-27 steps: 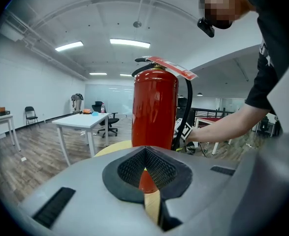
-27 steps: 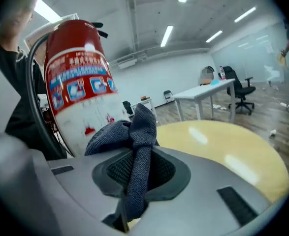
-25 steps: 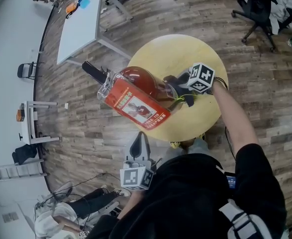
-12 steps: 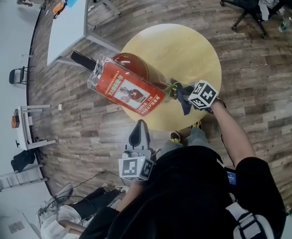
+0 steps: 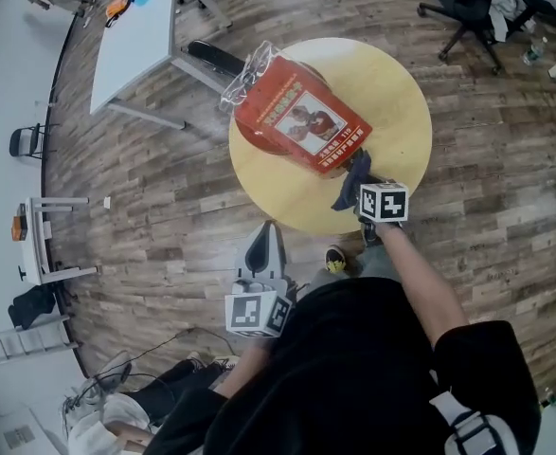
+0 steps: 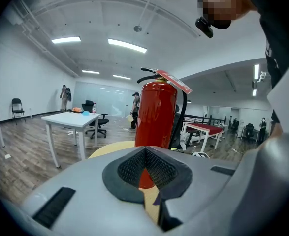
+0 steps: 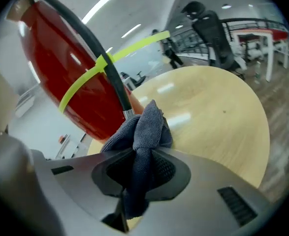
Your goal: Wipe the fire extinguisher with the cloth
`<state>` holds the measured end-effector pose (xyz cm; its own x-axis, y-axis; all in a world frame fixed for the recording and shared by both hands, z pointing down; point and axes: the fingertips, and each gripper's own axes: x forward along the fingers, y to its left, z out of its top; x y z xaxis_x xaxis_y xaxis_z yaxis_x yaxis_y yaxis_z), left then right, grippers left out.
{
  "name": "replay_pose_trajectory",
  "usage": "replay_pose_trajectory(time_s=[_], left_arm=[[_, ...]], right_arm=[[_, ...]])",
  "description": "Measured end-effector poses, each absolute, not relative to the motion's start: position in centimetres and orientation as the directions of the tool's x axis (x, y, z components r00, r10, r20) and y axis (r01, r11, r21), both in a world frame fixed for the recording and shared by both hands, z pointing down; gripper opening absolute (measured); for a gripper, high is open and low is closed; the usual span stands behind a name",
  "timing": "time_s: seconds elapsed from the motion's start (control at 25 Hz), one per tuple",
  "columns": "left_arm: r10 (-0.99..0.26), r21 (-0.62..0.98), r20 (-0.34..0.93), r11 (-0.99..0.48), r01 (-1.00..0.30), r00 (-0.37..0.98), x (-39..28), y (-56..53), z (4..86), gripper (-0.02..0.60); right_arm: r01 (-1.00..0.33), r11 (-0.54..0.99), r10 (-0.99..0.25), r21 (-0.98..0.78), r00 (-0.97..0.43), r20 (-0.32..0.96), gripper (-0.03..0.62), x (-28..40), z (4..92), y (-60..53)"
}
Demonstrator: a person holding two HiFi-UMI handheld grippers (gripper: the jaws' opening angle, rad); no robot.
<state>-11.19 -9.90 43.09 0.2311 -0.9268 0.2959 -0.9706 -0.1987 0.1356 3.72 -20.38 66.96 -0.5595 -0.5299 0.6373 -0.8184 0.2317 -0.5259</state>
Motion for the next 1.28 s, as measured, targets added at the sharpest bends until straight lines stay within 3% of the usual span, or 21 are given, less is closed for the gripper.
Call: replay_pose_trajectory(time_s=[0.2, 0.32, 0.56, 0.76, 1.0, 1.28], left_arm=[[-0.933, 0.151, 0.276, -0.195, -0.969, 0.231, -14.1, -8.0, 42.9, 0.015], [-0.943, 0.165, 0.251, -0.183, -0.969, 0.221, -15.7, -7.0, 42.5, 0.015], [-0.957, 0.187, 0.214, -0.155, -0.97, 0.195, -19.4, -4.9, 41.6, 0.015], [-0.959, 0.194, 0.179, -0.186, -0.963, 0.221, -20.9, -4.2, 41.8, 0.015], [-0.953, 0.213, 0.167, -0.215, -0.953, 0.253, -21.9, -3.2, 42.3, 0.015], [-0.947, 0.221, 0.155, -0.244, -0.944, 0.281, -22.4, -2.5, 42.3, 0.015]], right_arm=[[-0.699, -0.12, -0.551, -0.705, -0.544, 0.633, 0.067, -2.1, 66.3, -18.6], [-0.46, -0.386, -0.59, -0.799, -0.543, 0.598, 0.067, -3.6, 66.0, -18.5], [-0.136, -0.425, -0.671, -0.895, -0.616, 0.413, 0.067, -7.2, 59.3, -19.1], [0.082, -0.256, -0.738, -0.963, -0.66, 0.14, 0.067, -8.3, 48.8, -20.0], [0.024, -0.009, -0.642, -1.0, -0.766, -0.012, 0.067, -7.5, 40.5, -19.4], [-0.304, 0.124, -0.644, -0.944, -0.749, 0.157, 0.067, -2.1, 40.5, -18.6]])
